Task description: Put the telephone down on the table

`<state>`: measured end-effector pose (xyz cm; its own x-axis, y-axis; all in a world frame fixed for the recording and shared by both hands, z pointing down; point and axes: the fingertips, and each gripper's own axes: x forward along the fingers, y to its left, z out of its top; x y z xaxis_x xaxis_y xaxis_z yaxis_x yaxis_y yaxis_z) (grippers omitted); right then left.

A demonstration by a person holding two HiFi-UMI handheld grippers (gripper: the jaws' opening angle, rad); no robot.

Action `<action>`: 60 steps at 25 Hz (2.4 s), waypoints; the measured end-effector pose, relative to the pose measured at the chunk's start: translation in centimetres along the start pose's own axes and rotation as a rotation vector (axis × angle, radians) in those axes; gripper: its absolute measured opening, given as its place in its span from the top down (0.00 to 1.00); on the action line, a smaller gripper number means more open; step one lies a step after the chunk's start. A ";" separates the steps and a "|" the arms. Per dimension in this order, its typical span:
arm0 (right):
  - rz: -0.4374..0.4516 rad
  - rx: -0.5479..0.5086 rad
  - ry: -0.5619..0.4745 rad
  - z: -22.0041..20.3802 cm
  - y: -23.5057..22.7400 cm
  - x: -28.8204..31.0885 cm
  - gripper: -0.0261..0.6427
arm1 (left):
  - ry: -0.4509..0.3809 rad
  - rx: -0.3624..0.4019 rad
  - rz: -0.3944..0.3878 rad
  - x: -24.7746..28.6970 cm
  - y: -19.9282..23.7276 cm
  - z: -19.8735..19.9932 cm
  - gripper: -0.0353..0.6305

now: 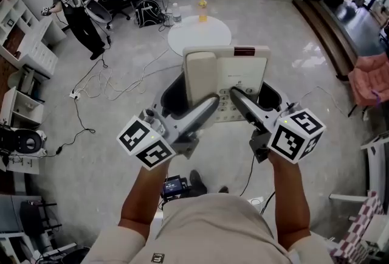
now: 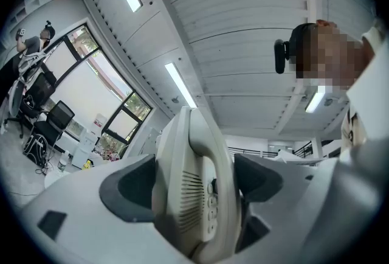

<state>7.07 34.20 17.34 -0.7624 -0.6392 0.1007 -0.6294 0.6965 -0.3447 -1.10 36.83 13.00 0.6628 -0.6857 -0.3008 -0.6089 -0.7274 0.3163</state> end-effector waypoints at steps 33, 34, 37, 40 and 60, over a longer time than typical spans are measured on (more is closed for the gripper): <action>0.088 0.006 0.052 1.8 -6.7 13.2 0.53 | -0.013 0.012 0.094 4.7 13.3 1.0 0.37; 0.096 0.007 0.056 2.1 -7.5 13.7 0.53 | -0.014 0.015 0.104 5.5 13.8 0.8 0.37; 0.119 0.006 0.075 3.0 -10.0 15.2 0.53 | -0.020 0.012 0.133 7.7 15.6 0.5 0.37; 0.139 0.006 0.091 3.6 -11.7 16.5 0.53 | -0.023 0.010 0.159 9.3 16.9 0.2 0.37; 0.212 0.044 0.117 6.6 -23.9 19.8 0.53 | -0.001 0.035 0.239 20.5 21.9 -3.3 0.37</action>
<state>7.94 2.76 21.45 -0.8906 -0.4363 0.1286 -0.4483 0.7943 -0.4099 0.63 6.96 16.76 0.4980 -0.8383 -0.2219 -0.7630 -0.5452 0.3472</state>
